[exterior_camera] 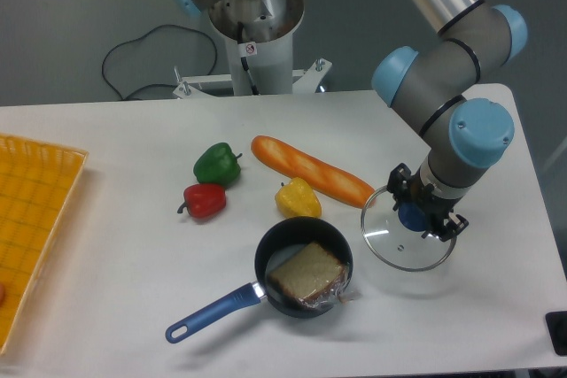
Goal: Close the pot lid
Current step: 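Hold the glass lid by its blue knob and lift it slightly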
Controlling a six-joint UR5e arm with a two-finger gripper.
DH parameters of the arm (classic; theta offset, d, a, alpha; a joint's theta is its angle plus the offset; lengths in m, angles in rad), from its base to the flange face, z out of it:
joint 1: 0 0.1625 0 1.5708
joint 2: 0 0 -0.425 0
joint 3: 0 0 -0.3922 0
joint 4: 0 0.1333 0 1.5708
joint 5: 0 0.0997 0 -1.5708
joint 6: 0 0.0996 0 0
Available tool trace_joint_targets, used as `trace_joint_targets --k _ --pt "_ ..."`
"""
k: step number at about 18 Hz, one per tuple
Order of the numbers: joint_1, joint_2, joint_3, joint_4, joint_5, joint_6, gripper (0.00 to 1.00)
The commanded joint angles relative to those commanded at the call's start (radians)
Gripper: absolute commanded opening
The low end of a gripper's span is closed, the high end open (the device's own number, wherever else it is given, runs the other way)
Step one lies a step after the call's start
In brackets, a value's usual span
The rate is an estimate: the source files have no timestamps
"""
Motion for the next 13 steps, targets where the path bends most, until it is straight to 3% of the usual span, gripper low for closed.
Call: trace_joint_targets --k 13 --pt "0.015 0.008 0.002 0.002 -0.061 -0.034 0.63"
